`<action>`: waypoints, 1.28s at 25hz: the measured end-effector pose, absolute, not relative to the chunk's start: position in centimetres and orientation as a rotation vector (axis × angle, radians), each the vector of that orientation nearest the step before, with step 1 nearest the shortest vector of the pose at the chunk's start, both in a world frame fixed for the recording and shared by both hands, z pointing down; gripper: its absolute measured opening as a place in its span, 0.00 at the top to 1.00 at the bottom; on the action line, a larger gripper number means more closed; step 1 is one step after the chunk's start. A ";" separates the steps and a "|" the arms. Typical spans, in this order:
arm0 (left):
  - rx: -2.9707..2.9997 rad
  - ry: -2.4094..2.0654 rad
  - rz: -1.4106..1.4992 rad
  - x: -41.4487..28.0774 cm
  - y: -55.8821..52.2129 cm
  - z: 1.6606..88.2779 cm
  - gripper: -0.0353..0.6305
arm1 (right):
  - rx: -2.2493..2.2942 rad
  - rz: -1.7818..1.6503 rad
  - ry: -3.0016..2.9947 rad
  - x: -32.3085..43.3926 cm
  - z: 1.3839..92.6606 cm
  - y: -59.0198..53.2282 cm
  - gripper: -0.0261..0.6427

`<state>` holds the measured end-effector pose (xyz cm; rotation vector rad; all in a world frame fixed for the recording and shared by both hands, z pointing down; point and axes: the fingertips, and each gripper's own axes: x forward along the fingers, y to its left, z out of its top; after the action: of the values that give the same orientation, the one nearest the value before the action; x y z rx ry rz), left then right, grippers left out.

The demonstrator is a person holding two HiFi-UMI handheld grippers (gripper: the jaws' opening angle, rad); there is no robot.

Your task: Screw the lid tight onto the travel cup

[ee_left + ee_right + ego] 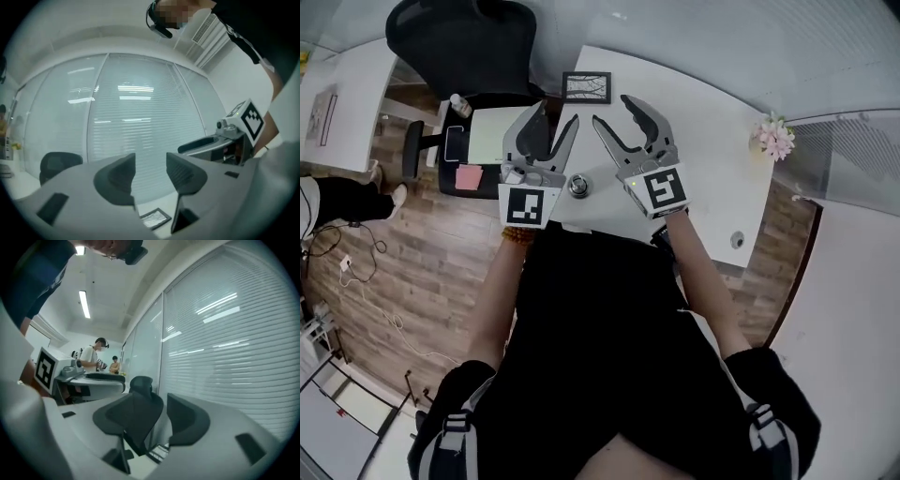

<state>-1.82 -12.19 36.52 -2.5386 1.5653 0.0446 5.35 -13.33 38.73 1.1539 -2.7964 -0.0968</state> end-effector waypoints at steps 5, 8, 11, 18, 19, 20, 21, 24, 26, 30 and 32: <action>-2.470 1.764 0.064 -3.3 -12.2 36.9 0.74 | 1.489 -0.044 -2.740 6.2 37.6 -13.6 0.72; -2.475 1.796 0.035 -3.3 -11.7 38.4 0.77 | 1.607 0.021 -2.642 6.7 39.0 -13.3 0.92; -2.480 1.813 -0.012 -3.3 -11.1 39.7 0.83 | 1.620 0.063 -2.573 6.8 40.8 -13.1 0.96; -2.500 1.805 -0.085 -2.8 -10.7 40.9 0.92 | 1.483 0.012 -2.571 5.0 42.4 -11.6 0.96; -2.501 1.803 -0.089 -2.8 -10.7 41.0 0.92 | 1.472 0.010 -2.577 4.8 42.4 -11.5 0.96; -2.504 1.805 -0.085 -2.8 -10.7 41.0 0.92 | 1.462 0.005 -2.582 4.5 42.4 -11.4 0.96; -2.508 1.807 -0.082 -2.8 -10.7 41.1 0.92 | 1.451 -0.004 -2.586 4.3 42.4 -11.3 0.96; -2.519 1.797 -0.118 -2.8 -10.6 41.5 0.92 | 1.435 -0.014 -2.587 4.1 42.5 -11.3 0.96; -2.529 1.798 -0.128 -2.7 -10.5 41.8 0.92 | 1.437 0.004 -2.580 4.3 42.8 -11.2 0.96; -2.554 1.796 -0.126 -2.7 -10.4 42.3 0.92 | 1.434 0.012 -2.553 4.4 43.6 -11.2 0.96; -2.560 1.809 -0.125 -3.2 -10.3 42.7 0.92 | 1.418 0.017 -2.547 4.1 44.1 -11.0 0.96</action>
<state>-3.19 -10.32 42.66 -2.5595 1.8095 -0.1255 4.05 -11.01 44.14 1.4180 -2.5468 0.0168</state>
